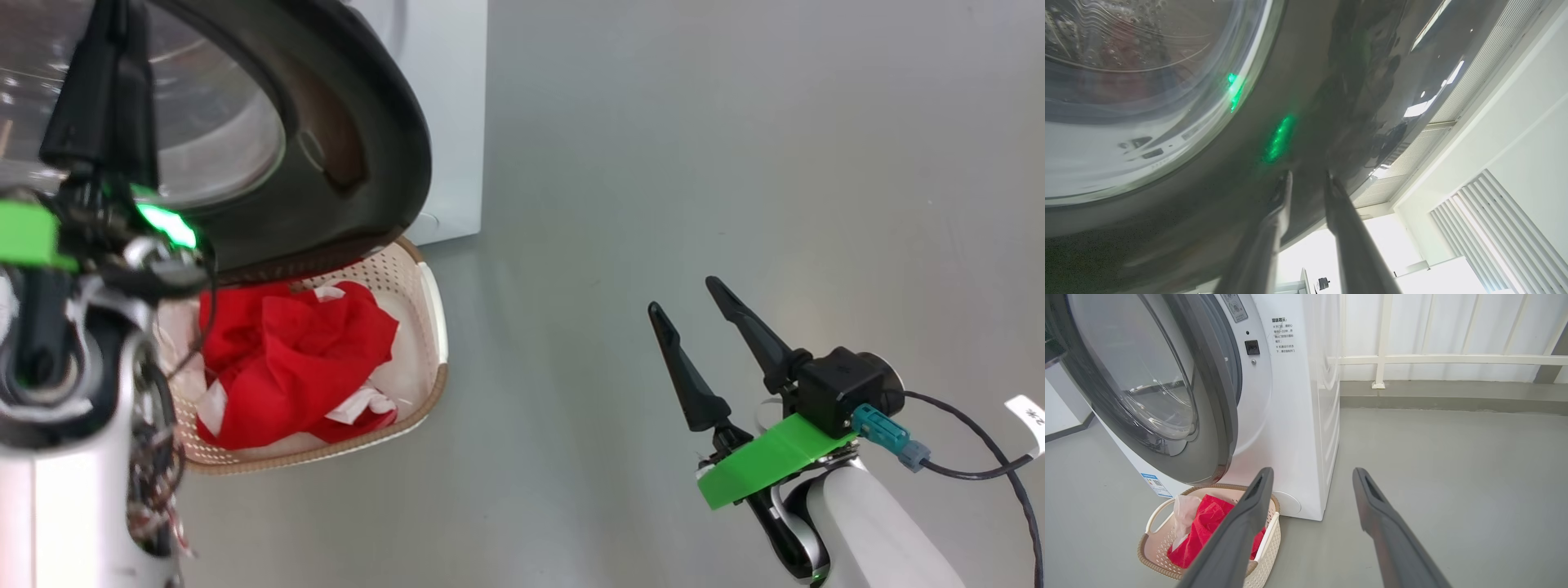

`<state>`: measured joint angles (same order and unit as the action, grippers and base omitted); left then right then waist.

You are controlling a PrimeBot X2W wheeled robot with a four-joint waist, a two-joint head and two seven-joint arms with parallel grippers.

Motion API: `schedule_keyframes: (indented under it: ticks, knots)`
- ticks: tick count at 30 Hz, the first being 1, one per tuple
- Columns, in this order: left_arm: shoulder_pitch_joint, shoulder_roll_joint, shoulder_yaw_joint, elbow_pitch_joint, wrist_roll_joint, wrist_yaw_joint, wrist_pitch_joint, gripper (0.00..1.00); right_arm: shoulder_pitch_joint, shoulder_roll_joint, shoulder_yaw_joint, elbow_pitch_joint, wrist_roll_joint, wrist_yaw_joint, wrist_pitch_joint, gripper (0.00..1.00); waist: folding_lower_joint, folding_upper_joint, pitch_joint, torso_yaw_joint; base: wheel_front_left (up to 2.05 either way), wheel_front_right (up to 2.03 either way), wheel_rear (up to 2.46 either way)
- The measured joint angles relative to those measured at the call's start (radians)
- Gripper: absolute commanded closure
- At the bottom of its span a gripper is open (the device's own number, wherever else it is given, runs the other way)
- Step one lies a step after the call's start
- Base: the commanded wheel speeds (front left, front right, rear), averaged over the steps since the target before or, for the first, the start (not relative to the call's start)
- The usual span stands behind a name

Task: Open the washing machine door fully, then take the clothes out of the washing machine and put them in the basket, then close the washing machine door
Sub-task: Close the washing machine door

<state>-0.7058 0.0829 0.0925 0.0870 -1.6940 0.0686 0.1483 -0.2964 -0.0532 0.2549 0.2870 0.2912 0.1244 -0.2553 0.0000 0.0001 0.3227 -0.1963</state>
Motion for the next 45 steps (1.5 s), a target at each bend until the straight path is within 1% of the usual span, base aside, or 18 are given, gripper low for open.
schedule_keyframes:
  ticks: [3, 6, 10, 11, 14, 18, 22, 27, 33, 34, 36, 39, 45]
  knots:
    - [0.067, -0.001, -0.006, -0.026, 0.02, -0.008, -0.006, 0.0, 0.0, 0.0, -0.006, 0.003, 0.0, 0.0, 0.0, 0.0, 0.0, 0.0, -0.016, 0.014, 0.0, 0.0, 0.0]
    - [0.136, 0.004, -0.024, -0.052, 0.08, -0.022, -0.031, 0.0, 0.001, 0.0, -0.007, 0.007, 0.0, 0.0, 0.0, 0.0, 0.0, 0.0, -0.033, 0.029, 0.0, 0.0, 0.0]
    - [0.232, 0.018, -0.039, -0.088, 0.179, -0.063, -0.092, 0.0, 0.001, 0.0, -0.01, 0.008, 0.0, 0.0, 0.0, 0.0, 0.0, 0.0, -0.061, 0.048, 0.0, 0.0, 0.0]
    - [0.256, 0.028, -0.043, -0.095, 0.224, -0.075, -0.118, 0.0, 0.002, 0.0, -0.011, 0.008, 0.0, 0.0, 0.0, 0.0, 0.0, 0.0, -0.068, 0.052, 0.0, 0.0, 0.0]
    - [0.33, 0.084, -0.071, -0.105, 0.412, -0.104, -0.205, 0.0, 0.009, 0.0, -0.015, 0.008, -0.001, 0.0, 0.0, 0.0, 0.0, 0.0, -0.092, 0.063, 0.0, 0.0, 0.0]
    - [0.422, 0.103, -0.105, -0.106, 0.57, -0.114, -0.296, 0.0, 0.035, 0.0, -0.025, 0.008, -0.003, 0.0, 0.0, 0.0, 0.0, 0.0, -0.128, 0.076, 0.0, 0.0, 0.0]
    - [0.501, 0.133, -0.116, -0.097, 0.703, -0.11, -0.358, 0.0, 0.066, 0.0, -0.042, 0.007, -0.003, 0.0, 0.0, 0.0, 0.0, 0.0, -0.165, 0.086, 0.0, 0.0, 0.0]
    - [0.587, 0.159, -0.132, -0.078, 0.885, -0.074, -0.389, 0.0, 0.099, 0.0, -0.06, -0.006, -0.014, 0.0, 0.0, 0.0, 0.0, 0.0, -0.206, 0.094, 0.0, 0.0, 0.0]
    - [0.659, 0.187, -0.156, -0.07, 1.117, -0.036, -0.398, 0.0, 0.134, 0.0, -0.084, -0.077, -0.041, 0.0, 0.0, 0.0, 0.0, 0.0, -0.248, 0.102, 0.0, 0.0, 0.0]
    - [0.659, 0.187, -0.156, -0.07, 1.117, -0.036, -0.398, 0.0, 0.134, 0.0, -0.084, -0.077, -0.041, 0.0, 0.0, 0.0, 0.0, 0.0, -0.248, 0.102, 0.0, 0.0, 0.0]
    - [0.675, 0.185, -0.146, -0.081, 1.182, -0.025, -0.398, 0.0, 0.151, 0.001, -0.088, -0.094, -0.052, 0.0, 0.0, 0.0, 0.0, 0.0, -0.262, 0.104, 0.0, 0.0, 0.0]
    - [0.708, 0.17, -0.124, -0.099, 1.246, -0.023, -0.398, 0.0, 0.178, 0.001, -0.101, -0.117, -0.07, 0.0, 0.0, 0.0, 0.0, 0.0, -0.283, 0.106, 0.0, 0.0, 0.0]
    - [0.773, 0.129, -0.09, -0.105, 1.322, -0.022, -0.398, 0.0, 0.217, 0.002, -0.122, -0.153, -0.08, 0.0, 0.0, 0.0, 0.0, 0.0, -0.316, 0.107, 0.0, 0.0, 0.0]
